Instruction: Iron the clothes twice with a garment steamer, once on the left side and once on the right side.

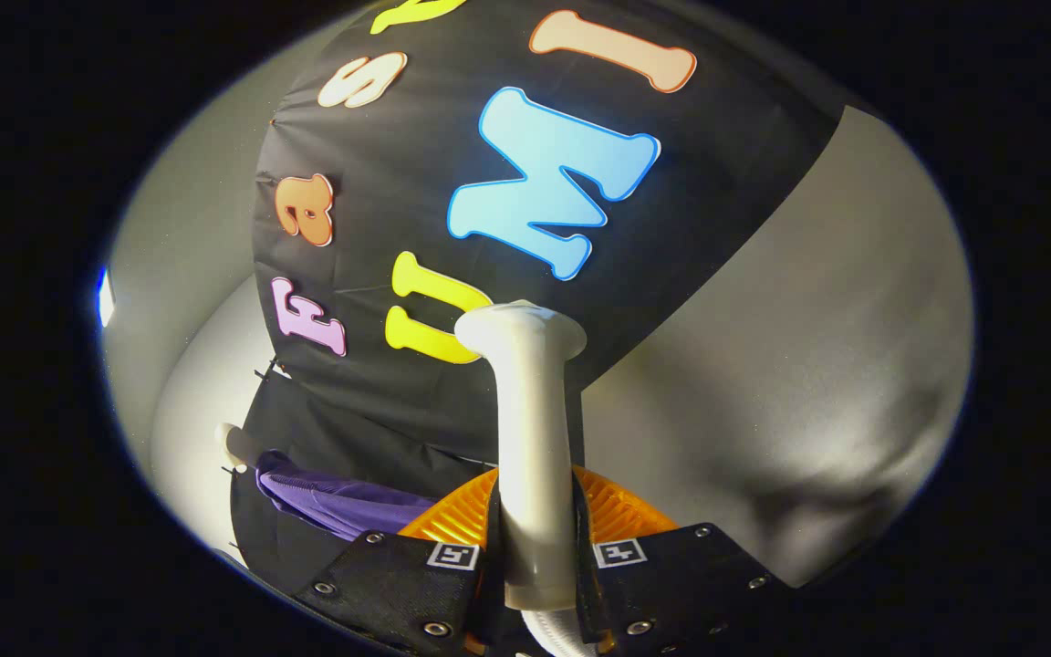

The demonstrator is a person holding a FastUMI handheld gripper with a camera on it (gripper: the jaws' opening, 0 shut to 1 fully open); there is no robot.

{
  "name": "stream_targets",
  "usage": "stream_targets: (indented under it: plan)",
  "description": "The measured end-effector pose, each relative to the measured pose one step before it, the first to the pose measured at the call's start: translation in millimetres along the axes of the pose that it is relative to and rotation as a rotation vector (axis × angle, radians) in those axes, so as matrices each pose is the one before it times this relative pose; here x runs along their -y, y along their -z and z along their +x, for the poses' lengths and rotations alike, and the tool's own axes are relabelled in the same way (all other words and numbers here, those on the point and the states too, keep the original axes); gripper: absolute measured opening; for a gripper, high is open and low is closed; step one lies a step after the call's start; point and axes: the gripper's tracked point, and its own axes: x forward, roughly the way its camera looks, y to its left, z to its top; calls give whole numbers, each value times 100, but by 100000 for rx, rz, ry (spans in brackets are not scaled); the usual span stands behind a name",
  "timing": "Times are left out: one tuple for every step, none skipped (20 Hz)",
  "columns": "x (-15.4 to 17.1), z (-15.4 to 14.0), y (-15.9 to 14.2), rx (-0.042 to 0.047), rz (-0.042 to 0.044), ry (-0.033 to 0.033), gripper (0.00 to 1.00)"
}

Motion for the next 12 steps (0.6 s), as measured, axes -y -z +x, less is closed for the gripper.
stream_targets:
  plan:
    - [-729, -794, 1016, 2758, -1395, 681, 31]
    - [-671, -940, 1052, 2930, -1183, 1010, 31]
    - [-755, -1340, 1236, 3000, -846, 884, 31]
    - [-836, -1117, 1109, 3162, 102, 1168, 31]
    - [-924, -1158, 1222, 2865, -1058, 1061, 31]
    - [-833, -1137, 1368, 2400, -2196, 1010, 31]
    - [-967, -1237, 1334, 2655, -2001, 947, 31]
    - [-1126, -1183, 1411, 1965, -2271, -54, 31]
    - [-1512, -1116, 1633, 1017, -1843, -1456, 31]
    - [-1895, -910, 1739, 307, -1251, -2710, 31]
    - [-1533, -626, 1456, -381, -1589, -1783, 31]
    - [-1283, -497, 1683, -539, -2497, -794, 31]
